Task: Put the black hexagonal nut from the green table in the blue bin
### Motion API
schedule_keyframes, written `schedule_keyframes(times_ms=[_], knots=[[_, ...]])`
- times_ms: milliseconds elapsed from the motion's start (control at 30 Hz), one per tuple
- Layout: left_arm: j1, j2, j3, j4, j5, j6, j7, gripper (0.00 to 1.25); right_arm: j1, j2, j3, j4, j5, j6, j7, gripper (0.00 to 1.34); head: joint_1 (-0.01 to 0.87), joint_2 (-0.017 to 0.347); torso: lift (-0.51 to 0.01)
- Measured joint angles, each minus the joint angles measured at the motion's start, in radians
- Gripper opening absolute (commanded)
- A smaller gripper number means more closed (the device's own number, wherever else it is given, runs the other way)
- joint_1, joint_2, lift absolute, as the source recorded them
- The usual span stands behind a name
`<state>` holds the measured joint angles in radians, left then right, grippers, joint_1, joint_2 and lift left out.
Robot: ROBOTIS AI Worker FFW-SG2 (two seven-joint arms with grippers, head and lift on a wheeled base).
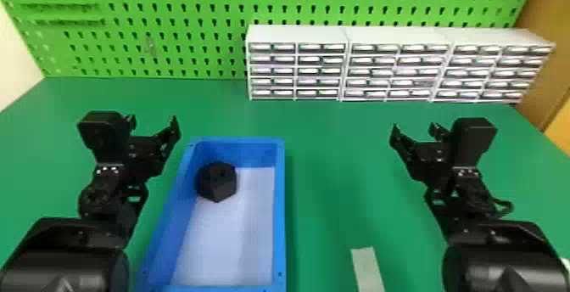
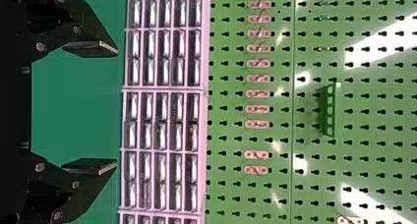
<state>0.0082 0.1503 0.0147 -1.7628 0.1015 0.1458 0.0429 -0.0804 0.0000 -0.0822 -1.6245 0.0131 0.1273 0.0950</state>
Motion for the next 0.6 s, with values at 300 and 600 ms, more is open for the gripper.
schedule_keyframes(times_ms=[300, 600], knots=[[0.001, 0.000, -0.003, 0.002, -0.004, 0.000, 0.000, 0.80, 0.000, 0.000, -0.003, 0.000, -0.002, 0.000, 0.000, 0.87, 0.686, 0.052, -0.097], [0.002, 0.000, -0.007, 0.002, -0.002, 0.000, 0.000, 0.80, 0.002, 0.000, -0.002, 0.000, -0.005, 0.000, -0.001, 0.87, 0.686, 0.052, -0.097]])
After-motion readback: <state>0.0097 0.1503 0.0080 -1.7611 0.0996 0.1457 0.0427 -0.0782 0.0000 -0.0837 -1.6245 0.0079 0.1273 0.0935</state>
